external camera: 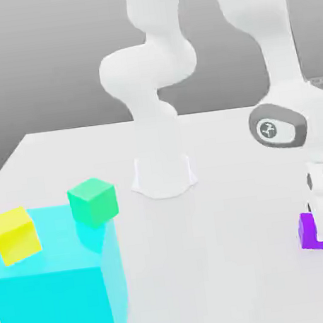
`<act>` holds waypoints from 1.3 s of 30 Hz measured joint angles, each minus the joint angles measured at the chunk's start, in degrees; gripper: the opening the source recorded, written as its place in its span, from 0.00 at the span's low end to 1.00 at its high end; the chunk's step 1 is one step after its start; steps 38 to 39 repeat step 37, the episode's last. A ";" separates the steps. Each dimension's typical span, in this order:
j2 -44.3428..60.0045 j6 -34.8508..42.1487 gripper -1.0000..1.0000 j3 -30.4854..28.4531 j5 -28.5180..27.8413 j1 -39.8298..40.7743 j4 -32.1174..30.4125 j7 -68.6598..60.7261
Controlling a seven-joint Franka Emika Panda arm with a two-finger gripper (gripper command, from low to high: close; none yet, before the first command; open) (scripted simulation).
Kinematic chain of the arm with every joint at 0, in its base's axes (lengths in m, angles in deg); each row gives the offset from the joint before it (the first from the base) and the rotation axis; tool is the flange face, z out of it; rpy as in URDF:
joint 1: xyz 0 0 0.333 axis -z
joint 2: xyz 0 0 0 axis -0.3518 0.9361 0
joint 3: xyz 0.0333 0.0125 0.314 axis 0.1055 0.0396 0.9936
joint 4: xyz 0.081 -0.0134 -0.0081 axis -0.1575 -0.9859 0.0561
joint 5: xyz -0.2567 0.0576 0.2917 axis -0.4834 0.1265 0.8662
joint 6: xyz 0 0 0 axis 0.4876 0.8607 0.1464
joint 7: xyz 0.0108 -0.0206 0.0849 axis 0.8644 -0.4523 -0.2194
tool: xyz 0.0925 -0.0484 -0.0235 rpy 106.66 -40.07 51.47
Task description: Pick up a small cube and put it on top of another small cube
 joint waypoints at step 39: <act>-22.56 45.98 1.00 -19.48 13.28 47.15 23.89 2.57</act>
